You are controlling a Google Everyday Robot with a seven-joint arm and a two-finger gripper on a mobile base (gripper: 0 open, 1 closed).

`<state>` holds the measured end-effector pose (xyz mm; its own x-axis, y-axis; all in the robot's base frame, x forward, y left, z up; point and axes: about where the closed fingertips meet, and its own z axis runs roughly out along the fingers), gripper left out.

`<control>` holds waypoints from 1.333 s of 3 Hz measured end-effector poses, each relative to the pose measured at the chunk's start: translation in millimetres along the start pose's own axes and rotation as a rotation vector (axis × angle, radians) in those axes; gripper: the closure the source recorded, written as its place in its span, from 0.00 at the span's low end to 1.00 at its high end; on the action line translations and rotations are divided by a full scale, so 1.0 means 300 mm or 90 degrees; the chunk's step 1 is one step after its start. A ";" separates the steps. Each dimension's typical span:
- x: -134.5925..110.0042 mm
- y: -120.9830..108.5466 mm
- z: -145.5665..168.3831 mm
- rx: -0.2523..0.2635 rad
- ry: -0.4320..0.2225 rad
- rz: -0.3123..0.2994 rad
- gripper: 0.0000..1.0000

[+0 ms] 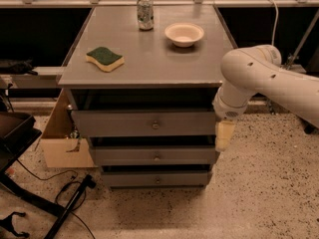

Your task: Open top drawer

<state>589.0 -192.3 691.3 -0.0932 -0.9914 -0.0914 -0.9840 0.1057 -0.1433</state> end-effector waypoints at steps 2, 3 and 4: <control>-0.018 -0.016 0.030 0.004 0.004 -0.016 0.00; -0.016 -0.045 0.085 0.009 -0.001 -0.017 0.00; -0.022 -0.080 0.137 0.015 -0.018 -0.021 0.00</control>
Offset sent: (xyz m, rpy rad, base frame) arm 0.0165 0.0129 -0.0142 -0.0272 -0.0249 0.0550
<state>619.5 -185.0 654.8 -0.0560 -0.9919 -0.1138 -0.9826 0.0749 -0.1698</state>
